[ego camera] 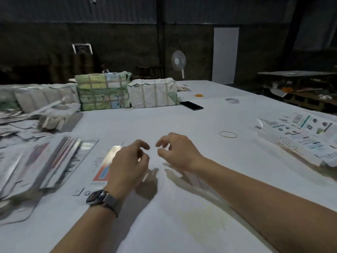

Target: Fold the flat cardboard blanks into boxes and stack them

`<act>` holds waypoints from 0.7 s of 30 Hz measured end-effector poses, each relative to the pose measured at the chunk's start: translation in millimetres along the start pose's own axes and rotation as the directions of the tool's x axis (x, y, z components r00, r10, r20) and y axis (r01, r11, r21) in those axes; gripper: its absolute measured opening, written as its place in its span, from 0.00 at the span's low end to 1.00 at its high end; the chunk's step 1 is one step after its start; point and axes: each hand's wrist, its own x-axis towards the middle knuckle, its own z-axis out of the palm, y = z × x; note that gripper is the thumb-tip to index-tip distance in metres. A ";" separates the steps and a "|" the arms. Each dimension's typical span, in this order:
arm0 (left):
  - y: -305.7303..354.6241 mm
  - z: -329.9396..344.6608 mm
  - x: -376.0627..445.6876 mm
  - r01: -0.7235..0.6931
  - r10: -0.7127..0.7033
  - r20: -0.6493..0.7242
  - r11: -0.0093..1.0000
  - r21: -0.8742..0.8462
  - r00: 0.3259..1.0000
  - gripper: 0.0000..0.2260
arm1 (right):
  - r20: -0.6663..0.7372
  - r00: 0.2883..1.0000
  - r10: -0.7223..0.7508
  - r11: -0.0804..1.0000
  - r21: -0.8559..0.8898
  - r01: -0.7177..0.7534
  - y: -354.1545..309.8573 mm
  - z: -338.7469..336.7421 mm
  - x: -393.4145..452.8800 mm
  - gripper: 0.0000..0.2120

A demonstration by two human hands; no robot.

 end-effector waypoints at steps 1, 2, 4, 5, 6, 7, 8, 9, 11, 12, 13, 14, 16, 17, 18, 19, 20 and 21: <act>-4.1 -2.2 2.3 0.030 -0.031 0.010 0.997 0.073 0.999 0.11 | -0.006 1.000 0.002 1.000 0.025 -0.002 -0.4 9.0 0.7 0.10; -9.0 -4.4 4.0 0.071 -0.078 0.032 0.982 0.177 0.996 0.12 | -0.010 1.000 0.007 0.999 0.042 -0.007 1.6 16.4 -0.1 0.10; -20.2 -8.5 4.6 0.158 -0.210 0.089 0.902 0.403 0.974 0.17 | -0.035 0.999 0.011 0.996 0.094 -0.008 9.4 24.1 -1.8 0.08; -24.3 -10.4 4.6 0.189 -0.271 0.113 0.863 0.469 0.956 0.19 | -0.062 0.998 0.014 0.990 0.138 -0.005 13.6 24.7 -2.0 0.07; -27.4 -12.0 4.6 0.218 -0.321 0.129 0.840 0.497 0.938 0.20 | -0.082 0.996 0.023 0.984 0.176 -0.008 16.6 24.0 -2.6 0.07; -28.8 -13.0 5.0 0.244 -0.355 0.138 0.830 0.501 0.925 0.20 | -0.087 0.996 0.035 0.978 0.207 -0.016 18.3 22.3 -3.0 0.08; -29.7 -13.5 5.8 0.258 -0.368 0.139 0.830 0.495 0.919 0.20 | -0.087 0.995 0.050 0.971 0.237 -0.028 19.1 20.9 -3.4 0.09; -29.9 -13.3 6.6 0.251 -0.359 0.136 0.834 0.492 0.924 0.20 | -0.087 0.994 0.064 0.962 0.271 -0.038 19.4 19.8 -3.5 0.10; -29.8 -13.4 7.7 0.209 -0.308 0.129 0.847 0.489 0.943 0.20 | -0.081 0.994 0.080 0.949 0.311 -0.051 18.6 19.5 -3.6 0.10; -29.4 -14.3 7.9 0.192 -0.283 0.125 0.857 0.477 0.951 0.20 | -0.074 0.994 0.080 0.948 0.315 -0.053 17.7 19.4 -4.0 0.10; -29.3 -15.6 7.9 0.178 -0.263 0.123 0.866 0.467 0.957 0.20 | -0.069 0.995 0.079 0.947 0.317 -0.053 16.7 19.3 -4.1 0.09; -29.4 -17.0 7.9 0.166 -0.248 0.122 0.871 0.461 0.961 0.19 | -0.068 0.995 0.077 0.945 0.323 -0.051 16.2 19.2 -4.2 0.09; -30.5 -19.7 8.9 0.151 -0.233 0.128 0.876 0.458 0.964 0.18 | -0.072 0.994 0.081 0.938 0.343 -0.051 15.6 18.6 -4.6 0.09; -30.9 -20.8 9.1 0.151 -0.232 0.135 0.883 0.445 0.963 0.18 | -0.074 0.994 0.083 0.935 0.352 -0.052 15.5 18.2 -5.2 0.09; -31.1 -21.4 9.4 0.156 -0.235 0.147 0.896 0.416 0.961 0.17 | -0.076 0.993 0.086 0.932 0.359 -0.054 15.3 18.0 -5.3 0.09; -31.3 -21.1 9.6 0.159 -0.236 0.162 0.911 0.381 0.958 0.17 | -0.078 0.993 0.091 0.928 0.368 -0.056 15.3 18.1 -5.4 0.09; -31.8 -20.0 9.5 0.153 -0.228 0.178 0.922 0.356 0.957 0.17 | -0.081 0.992 0.097 0.924 0.377 -0.060 15.3 18.1 -5.3 0.09; -32.6 -18.6 9.3 0.140 -0.215 0.187 0.926 0.352 0.959 0.18 | -0.083 0.991 0.104 0.921 0.384 -0.065 15.2 18.2 -5.3 0.09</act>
